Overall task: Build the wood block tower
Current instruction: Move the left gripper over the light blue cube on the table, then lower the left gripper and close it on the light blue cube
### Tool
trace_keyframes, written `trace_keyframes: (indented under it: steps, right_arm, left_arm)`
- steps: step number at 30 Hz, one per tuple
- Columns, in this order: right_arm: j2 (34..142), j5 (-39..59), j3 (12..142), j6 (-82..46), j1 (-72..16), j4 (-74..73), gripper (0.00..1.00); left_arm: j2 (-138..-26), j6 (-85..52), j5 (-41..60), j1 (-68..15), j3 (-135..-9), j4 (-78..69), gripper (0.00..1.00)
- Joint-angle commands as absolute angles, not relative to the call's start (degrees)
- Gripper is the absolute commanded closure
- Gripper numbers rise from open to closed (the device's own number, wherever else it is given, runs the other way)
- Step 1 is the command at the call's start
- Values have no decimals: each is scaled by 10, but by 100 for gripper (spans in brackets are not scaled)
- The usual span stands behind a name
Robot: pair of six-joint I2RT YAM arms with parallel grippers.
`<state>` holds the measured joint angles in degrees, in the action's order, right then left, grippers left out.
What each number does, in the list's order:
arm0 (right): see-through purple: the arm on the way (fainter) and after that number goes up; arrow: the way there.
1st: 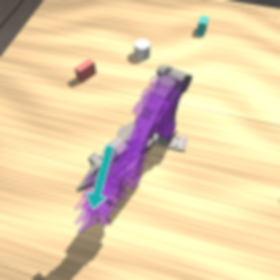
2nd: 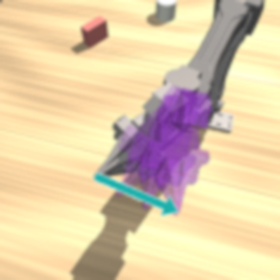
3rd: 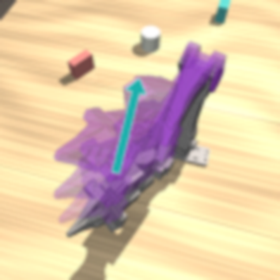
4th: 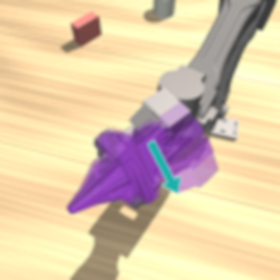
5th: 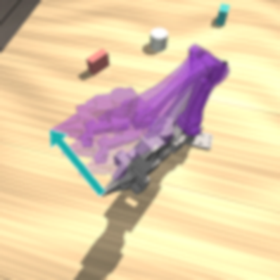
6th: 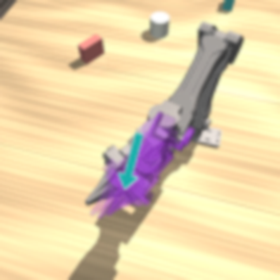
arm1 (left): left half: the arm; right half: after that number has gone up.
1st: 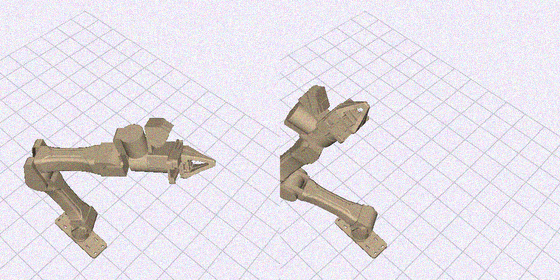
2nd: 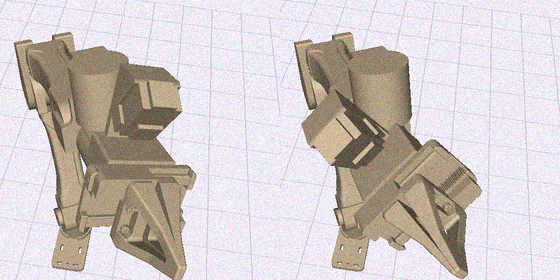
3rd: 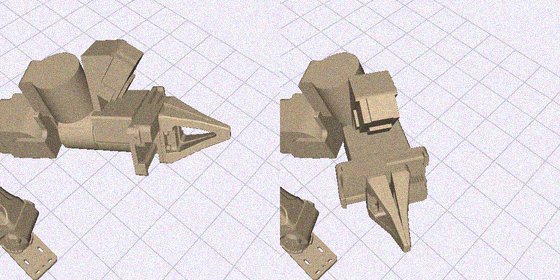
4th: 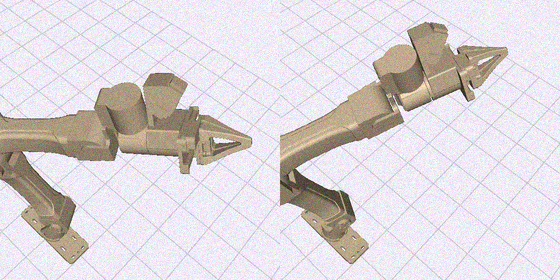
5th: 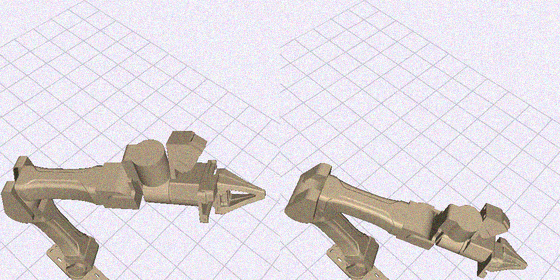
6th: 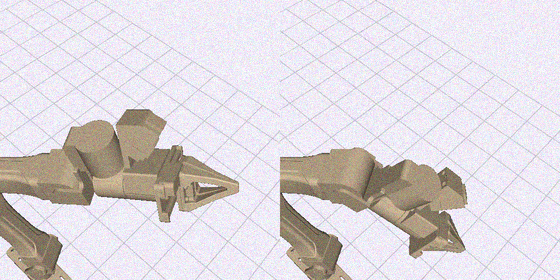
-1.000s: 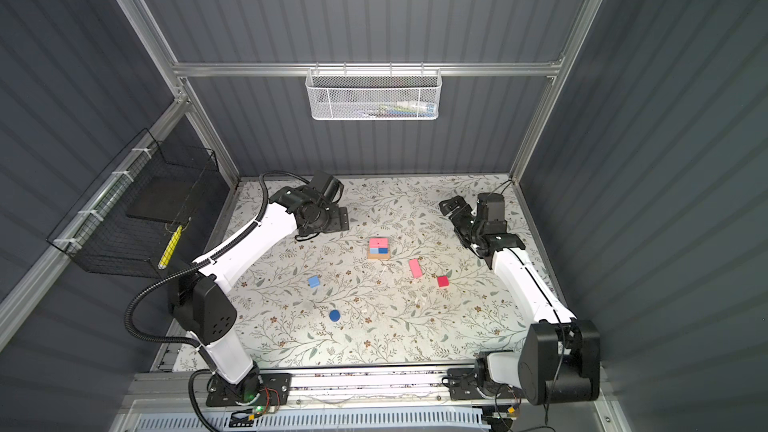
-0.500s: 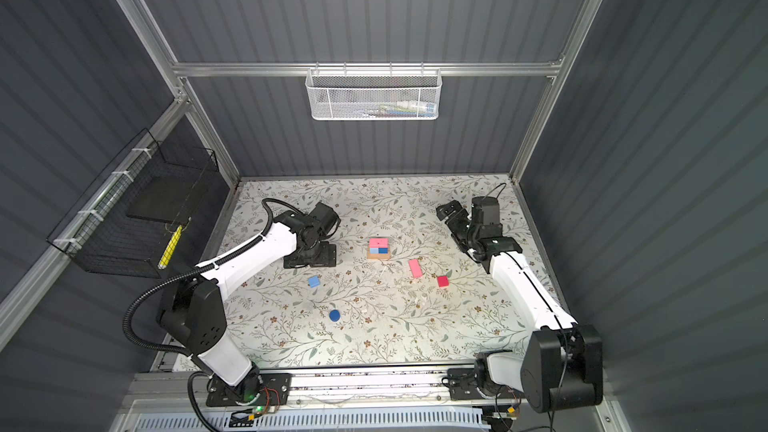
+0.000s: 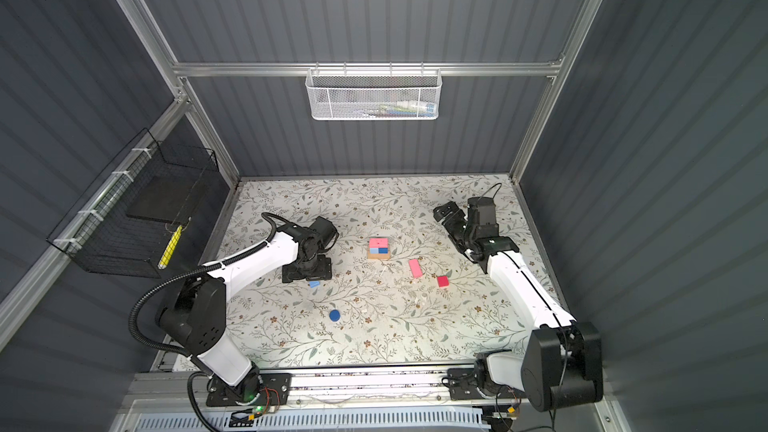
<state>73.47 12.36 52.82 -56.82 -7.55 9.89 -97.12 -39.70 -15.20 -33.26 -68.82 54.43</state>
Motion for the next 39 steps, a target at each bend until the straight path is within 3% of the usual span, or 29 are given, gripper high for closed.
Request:
trace_keyframes:
  steps: [1, 20, 39]
  right_arm:
    - [740, 116, 529, -570, -78, 99, 1]
    - [749, 117, 534, -565, -78, 98, 1]
    - [745, 114, 532, -564, -78, 100, 1]
  left_arm:
    - [-998, -434, -131, -326, -681, 524, 14]
    - [-1014, -500, -99, -283, -630, 447, 44]
    - [-1005, -507, -96, -277, -620, 423, 62]
